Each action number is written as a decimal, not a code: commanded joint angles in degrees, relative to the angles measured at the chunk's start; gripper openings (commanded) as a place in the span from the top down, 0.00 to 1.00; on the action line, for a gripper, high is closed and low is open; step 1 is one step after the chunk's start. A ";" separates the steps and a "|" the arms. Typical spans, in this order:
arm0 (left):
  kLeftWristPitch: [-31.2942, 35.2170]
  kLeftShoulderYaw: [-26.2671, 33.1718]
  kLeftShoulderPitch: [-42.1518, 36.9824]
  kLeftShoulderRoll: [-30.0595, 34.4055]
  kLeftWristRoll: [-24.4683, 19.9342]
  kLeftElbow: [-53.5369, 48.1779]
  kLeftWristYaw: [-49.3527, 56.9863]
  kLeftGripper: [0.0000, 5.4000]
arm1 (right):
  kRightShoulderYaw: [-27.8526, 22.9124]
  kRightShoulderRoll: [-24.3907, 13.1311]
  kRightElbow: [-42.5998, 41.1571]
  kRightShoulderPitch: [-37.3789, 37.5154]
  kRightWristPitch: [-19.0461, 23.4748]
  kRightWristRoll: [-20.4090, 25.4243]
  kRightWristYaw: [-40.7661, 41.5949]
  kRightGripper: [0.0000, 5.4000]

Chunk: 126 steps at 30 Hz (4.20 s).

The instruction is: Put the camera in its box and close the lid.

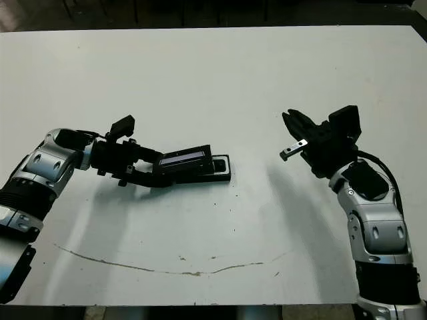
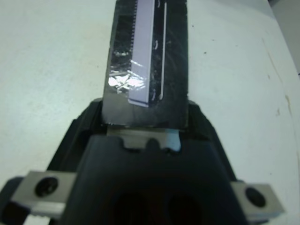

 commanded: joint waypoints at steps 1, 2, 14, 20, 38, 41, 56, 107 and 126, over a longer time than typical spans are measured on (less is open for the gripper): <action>0.15 -1.61 2.70 -0.38 2.07 0.77 0.04 0.50 | -0.43 -0.36 0.53 1.25 0.66 0.30 0.47 1.00; 0.34 -1.79 2.65 -0.54 2.22 0.87 0.17 0.50 | -0.45 -0.39 0.49 1.28 0.80 0.26 0.38 1.00; 1.10 -4.28 3.89 -5.11 4.07 -0.30 5.58 0.50 | -1.20 -0.93 -1.11 1.82 2.18 0.36 0.00 1.00; 1.49 -6.93 2.69 -6.48 5.64 0.11 5.56 0.50 | -1.80 -0.79 -2.45 2.12 3.20 0.00 -0.87 1.00; 3.50 -12.83 -1.96 -10.95 10.72 2.93 6.04 0.50 | -1.66 -0.74 -2.67 1.56 1.91 -0.10 -0.16 1.00; 3.32 -13.43 -3.53 -12.98 11.37 6.65 5.48 0.50 | -1.52 -0.91 -3.31 1.69 1.40 -0.44 -0.15 1.00; -1.13 -16.84 -3.67 -10.56 15.50 9.43 0.44 0.40 | -1.90 -0.60 -5.25 2.45 1.92 1.76 0.96 1.00; 13.02 12.34 25.41 -8.91 -3.63 -62.12 58.27 0.34 | 1.67 3.73 -2.88 1.56 0.85 -1.40 -4.74 1.00; 35.60 3.37 27.93 -37.14 -4.24 -45.41 81.72 1.00 | -0.88 5.93 -3.11 3.94 -0.42 0.87 -5.89 1.00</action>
